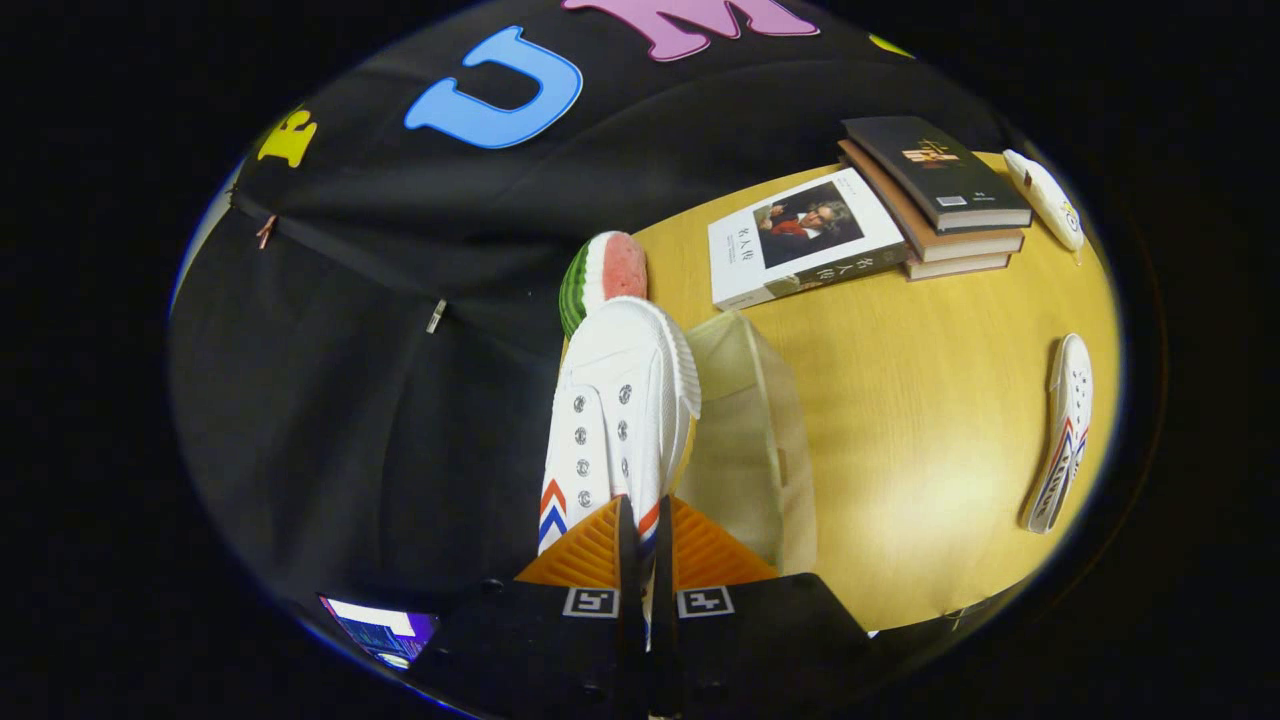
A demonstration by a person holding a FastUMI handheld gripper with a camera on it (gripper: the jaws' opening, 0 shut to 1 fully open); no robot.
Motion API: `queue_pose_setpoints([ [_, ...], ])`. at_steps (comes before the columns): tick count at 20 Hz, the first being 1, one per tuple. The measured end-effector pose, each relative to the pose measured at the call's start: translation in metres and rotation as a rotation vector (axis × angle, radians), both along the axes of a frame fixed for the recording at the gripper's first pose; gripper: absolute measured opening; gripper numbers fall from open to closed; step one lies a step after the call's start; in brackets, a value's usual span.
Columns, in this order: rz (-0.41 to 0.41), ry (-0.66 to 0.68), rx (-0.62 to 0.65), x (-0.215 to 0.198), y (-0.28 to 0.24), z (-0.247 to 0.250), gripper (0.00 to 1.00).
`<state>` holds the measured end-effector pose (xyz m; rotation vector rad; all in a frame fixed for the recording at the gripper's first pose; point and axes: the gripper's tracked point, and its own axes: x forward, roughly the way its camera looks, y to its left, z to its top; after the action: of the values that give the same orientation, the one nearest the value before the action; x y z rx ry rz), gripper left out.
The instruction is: Open the storage box then place both shoes into the box .Put the left shoe in first, then the right shoe, with the right side of both shoes facing outward in a uniform manner.
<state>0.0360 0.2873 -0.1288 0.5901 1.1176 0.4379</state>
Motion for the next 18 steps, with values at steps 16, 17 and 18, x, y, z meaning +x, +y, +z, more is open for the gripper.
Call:
queue_pose_setpoints([
  [16, 0.058, 0.032, 0.083, 0.000, 0.078, -0.030, 0.70],
  [17, 0.066, 0.026, 0.072, -0.001, 0.075, -0.024, 0.99],
  [18, 0.080, -0.001, 0.053, -0.002, 0.070, -0.021, 0.99],
])
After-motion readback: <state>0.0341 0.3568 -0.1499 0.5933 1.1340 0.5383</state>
